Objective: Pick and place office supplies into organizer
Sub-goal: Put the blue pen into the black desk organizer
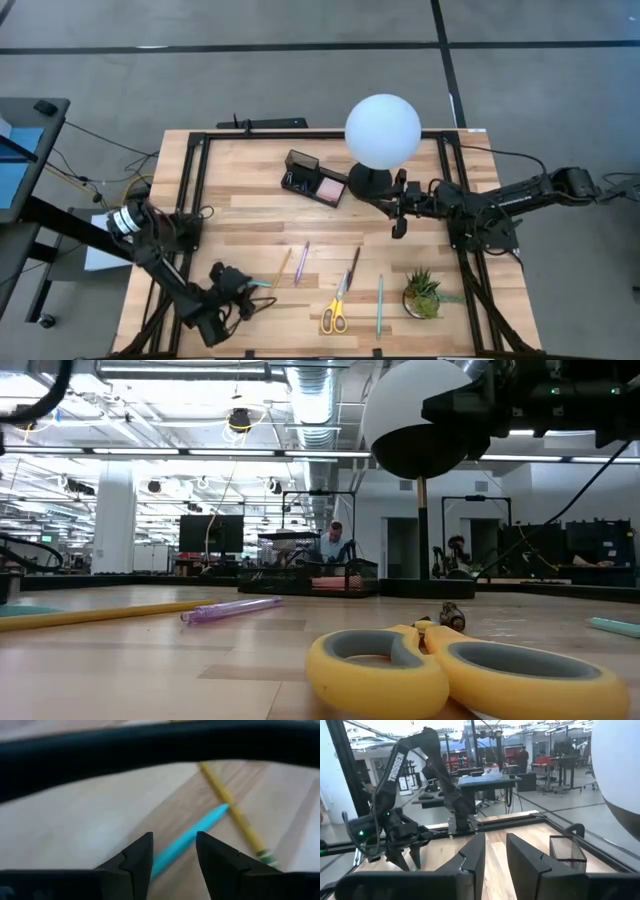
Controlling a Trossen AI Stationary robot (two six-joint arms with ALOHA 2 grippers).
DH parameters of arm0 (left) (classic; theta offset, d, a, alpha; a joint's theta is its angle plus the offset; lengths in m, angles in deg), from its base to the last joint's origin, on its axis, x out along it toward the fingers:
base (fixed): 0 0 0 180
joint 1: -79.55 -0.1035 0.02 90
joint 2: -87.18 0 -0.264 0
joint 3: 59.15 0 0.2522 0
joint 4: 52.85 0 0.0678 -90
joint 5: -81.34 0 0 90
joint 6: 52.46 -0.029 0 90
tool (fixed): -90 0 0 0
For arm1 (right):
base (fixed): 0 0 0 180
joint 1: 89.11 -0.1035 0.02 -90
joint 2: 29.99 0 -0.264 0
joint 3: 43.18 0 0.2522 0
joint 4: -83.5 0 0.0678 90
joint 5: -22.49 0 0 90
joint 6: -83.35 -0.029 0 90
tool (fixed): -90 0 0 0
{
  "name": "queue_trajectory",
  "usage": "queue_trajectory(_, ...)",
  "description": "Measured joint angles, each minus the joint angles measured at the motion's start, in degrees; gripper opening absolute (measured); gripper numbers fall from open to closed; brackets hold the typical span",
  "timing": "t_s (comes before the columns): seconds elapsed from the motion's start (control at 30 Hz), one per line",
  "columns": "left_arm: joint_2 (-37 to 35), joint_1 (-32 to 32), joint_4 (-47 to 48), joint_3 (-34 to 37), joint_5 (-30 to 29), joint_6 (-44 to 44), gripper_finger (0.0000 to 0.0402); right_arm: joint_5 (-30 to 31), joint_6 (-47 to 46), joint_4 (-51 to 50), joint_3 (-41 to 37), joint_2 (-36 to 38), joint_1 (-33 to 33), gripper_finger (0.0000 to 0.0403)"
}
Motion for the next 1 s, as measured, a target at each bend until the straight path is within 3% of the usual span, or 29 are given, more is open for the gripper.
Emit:
queue_trajectory(0.17,5.2,1.3,0.2,-0.3,-2.2,-6.0,0.014,-0.5,0.0,0.0,0.0,0.0,0.1,0.0071)
queue_trajectory(0.4,6.7,1.1,-0.5,-0.1,-8.0,-3.7,0.0139,-2.0,0.0,0.0,0.0,0.0,0.0,0.0071)
queue_trajectory(0.6,6.9,-0.6,-2.7,0.0,-8.9,1.4,0.0139,-2.0,-0.2,-0.2,0.0,0.0,-0.1,0.0071)
queue_trajectory(1.0,6.8,-1.3,-4.2,0.8,-6.7,0.2,0.0139,-3.0,-0.1,-1.0,0.0,0.0,-2.5,0.0071)
